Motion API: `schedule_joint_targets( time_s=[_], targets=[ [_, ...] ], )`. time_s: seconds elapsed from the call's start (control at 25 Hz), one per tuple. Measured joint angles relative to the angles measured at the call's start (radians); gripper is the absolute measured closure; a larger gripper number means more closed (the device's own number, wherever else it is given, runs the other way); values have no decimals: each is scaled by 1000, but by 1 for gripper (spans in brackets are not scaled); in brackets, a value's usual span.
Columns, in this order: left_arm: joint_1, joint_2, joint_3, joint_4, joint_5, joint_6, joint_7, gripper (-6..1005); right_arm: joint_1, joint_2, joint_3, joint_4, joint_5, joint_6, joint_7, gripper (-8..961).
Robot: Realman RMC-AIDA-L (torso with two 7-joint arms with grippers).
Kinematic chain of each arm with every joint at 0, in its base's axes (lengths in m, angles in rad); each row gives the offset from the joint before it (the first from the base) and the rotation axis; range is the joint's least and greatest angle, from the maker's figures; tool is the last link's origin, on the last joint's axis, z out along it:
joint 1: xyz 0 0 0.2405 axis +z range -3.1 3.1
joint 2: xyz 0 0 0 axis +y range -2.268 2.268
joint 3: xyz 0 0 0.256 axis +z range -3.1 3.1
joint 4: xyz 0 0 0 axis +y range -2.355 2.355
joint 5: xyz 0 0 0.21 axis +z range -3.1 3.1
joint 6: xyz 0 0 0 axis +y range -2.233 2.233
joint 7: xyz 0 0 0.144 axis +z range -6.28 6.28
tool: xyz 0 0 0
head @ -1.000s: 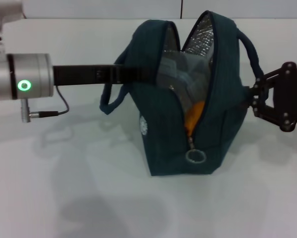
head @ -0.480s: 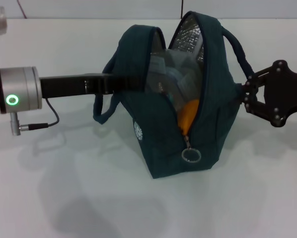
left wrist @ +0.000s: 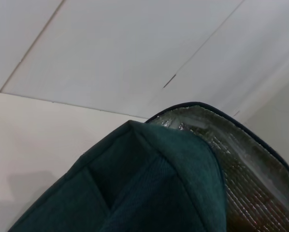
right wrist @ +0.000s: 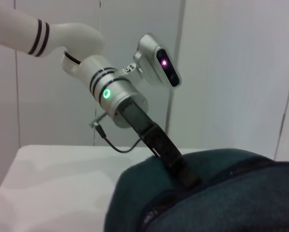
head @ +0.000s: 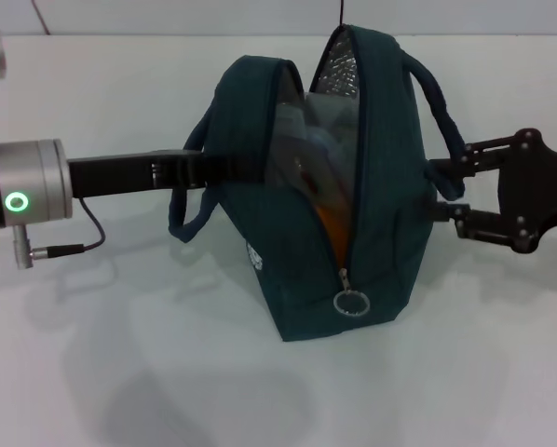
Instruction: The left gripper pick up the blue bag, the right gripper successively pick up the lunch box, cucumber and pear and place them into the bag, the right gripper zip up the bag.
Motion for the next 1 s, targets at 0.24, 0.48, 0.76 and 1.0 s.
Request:
schedule_joint_targets(
  time_s=[0.24,0.48,0.76,1.0],
  targets=[
    [20,1,-4,6,-1,0,1,960,-35,0,18,-17,62,-69,-5,499],
    [26,1,-3,6,-1,0,1,960,-102,-2,58,-32,178,-178,-94,295],
    [27,2,-4,4,-2,0,1,960,-146,-4,67,-3,282,-233,-152,267],
    [17,1,-4,4,-2,0,2,960,-83,-1,-17,156,186,-187,-155,262]
  ],
)
